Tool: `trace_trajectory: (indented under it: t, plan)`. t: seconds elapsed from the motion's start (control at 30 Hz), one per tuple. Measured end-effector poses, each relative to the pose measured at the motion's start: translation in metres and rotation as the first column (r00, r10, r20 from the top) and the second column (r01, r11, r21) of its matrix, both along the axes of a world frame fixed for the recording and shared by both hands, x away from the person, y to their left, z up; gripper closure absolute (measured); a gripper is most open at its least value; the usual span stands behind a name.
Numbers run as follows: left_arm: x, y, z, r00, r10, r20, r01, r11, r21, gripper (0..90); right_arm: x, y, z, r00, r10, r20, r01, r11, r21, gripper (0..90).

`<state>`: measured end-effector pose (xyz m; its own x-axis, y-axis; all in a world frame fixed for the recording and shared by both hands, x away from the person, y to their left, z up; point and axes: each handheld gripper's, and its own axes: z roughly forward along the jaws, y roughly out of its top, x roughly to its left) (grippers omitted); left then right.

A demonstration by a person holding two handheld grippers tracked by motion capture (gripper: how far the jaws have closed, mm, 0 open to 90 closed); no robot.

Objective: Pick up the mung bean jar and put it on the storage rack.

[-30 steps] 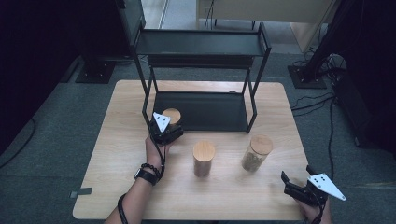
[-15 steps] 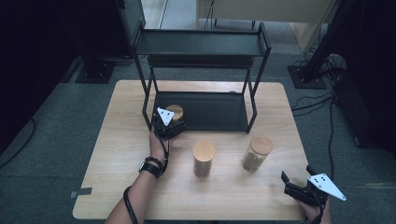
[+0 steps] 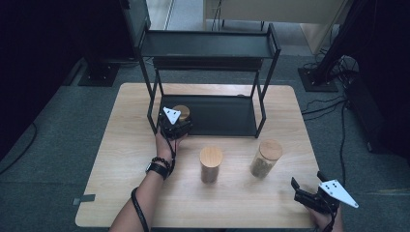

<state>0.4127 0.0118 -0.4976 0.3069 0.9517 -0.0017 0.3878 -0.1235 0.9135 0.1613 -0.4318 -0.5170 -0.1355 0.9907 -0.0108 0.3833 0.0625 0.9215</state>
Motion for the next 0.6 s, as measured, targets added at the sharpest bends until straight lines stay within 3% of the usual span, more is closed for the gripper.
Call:
trace_trajectory:
  t: [0.6]
  plan:
    - [0.019, -0.006, -0.002, 0.9997, 0.022, -0.005, -0.022, 0.9995, 0.024, 25.6, 0.000, 0.000, 0.000, 1.0000, -0.003, 0.000, 0.003, 1.000, 0.000, 3.6]
